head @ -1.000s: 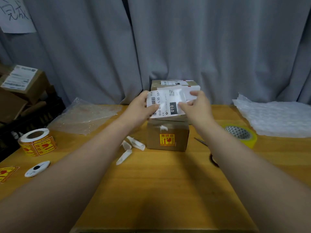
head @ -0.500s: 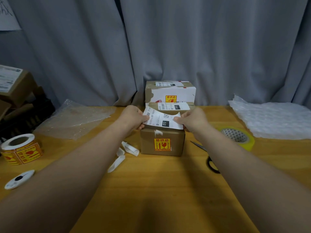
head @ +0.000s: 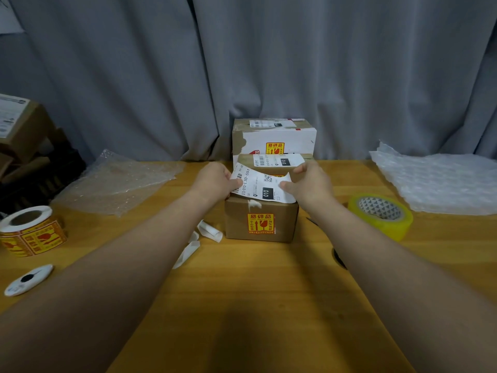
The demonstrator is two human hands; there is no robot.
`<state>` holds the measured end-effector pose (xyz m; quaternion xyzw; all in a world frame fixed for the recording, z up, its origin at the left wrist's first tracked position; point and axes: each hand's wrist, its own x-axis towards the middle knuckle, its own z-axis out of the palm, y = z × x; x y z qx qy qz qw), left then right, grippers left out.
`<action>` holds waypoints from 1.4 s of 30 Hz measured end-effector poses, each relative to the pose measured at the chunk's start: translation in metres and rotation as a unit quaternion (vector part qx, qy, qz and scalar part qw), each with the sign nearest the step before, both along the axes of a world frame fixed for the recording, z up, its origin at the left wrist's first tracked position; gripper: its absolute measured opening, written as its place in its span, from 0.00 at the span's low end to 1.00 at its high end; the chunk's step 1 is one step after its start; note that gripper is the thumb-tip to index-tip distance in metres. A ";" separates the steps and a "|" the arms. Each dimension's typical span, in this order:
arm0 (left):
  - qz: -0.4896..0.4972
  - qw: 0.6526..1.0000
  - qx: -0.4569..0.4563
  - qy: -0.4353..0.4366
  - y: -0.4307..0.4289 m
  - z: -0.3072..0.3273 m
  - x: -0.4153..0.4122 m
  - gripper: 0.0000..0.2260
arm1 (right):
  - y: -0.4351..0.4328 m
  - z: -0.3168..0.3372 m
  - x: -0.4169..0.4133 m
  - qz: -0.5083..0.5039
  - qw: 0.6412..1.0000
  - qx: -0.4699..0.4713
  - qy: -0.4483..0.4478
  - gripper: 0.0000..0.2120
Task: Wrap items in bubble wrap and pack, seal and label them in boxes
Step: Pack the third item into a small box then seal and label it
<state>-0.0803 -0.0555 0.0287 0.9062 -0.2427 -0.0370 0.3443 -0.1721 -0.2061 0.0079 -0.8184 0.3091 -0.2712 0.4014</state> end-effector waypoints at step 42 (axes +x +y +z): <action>0.034 0.988 0.126 -0.080 0.000 0.006 0.002 0.14 | 0.024 -0.013 -0.008 0.168 0.871 -0.337 0.316 0.51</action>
